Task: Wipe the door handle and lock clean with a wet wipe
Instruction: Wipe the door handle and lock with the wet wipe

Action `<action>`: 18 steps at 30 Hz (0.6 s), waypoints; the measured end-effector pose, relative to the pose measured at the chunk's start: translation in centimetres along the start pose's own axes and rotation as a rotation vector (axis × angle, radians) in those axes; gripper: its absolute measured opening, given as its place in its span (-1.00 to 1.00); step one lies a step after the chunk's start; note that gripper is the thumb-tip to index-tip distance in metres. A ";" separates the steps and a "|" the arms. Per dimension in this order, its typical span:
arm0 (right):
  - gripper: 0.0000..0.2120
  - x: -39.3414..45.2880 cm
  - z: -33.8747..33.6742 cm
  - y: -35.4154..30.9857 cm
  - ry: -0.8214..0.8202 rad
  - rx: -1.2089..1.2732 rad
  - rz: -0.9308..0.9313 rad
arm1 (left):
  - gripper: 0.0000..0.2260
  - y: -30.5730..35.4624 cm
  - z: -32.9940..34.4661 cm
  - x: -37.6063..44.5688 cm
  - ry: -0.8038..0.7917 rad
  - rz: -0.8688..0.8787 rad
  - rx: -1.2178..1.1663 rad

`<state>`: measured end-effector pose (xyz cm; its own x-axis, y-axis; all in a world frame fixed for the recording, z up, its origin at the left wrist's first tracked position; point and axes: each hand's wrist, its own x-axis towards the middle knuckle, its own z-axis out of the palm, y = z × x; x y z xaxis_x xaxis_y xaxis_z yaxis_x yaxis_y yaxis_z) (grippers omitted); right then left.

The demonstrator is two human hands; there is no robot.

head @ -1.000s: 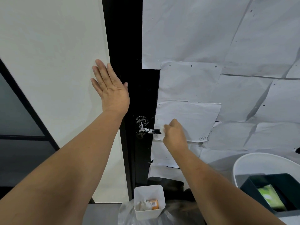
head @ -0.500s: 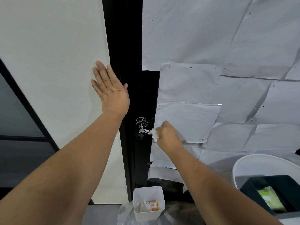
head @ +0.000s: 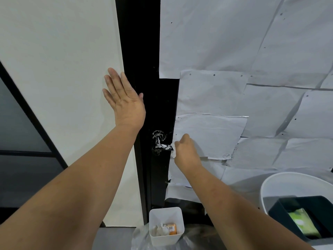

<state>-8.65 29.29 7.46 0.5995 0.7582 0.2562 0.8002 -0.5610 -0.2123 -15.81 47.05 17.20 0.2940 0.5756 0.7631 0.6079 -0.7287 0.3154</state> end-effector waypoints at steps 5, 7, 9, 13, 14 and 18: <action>-0.80 0.9 -1.0 0.5 -0.054 0.210 0.027 | -0.37 0.0 0.0 0.0 0.000 -0.001 -0.007; -0.83 0.8 -1.3 0.7 -0.033 0.177 0.055 | -0.37 0.0 0.0 0.0 -0.003 0.001 -0.009; -0.81 0.6 -0.9 0.3 -0.024 0.057 0.041 | -0.37 -0.1 0.0 0.0 -0.004 0.008 -0.005; -0.83 0.9 0.2 -1.6 -0.032 0.048 -0.028 | -0.36 -0.1 0.0 0.0 -0.003 0.004 -0.014; -0.85 1.0 0.2 -1.9 -0.041 0.085 -0.046 | -0.36 -0.1 0.0 0.0 0.000 0.006 -0.015; -0.72 1.4 -0.4 -1.3 -0.075 0.228 0.023 | -0.36 -0.2 0.0 0.0 -0.004 0.020 -0.021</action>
<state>-8.85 30.94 8.50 0.6076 0.7737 0.1796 0.7567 -0.4953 -0.4266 -15.90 47.18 17.10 0.3086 0.5626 0.7670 0.5866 -0.7473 0.3121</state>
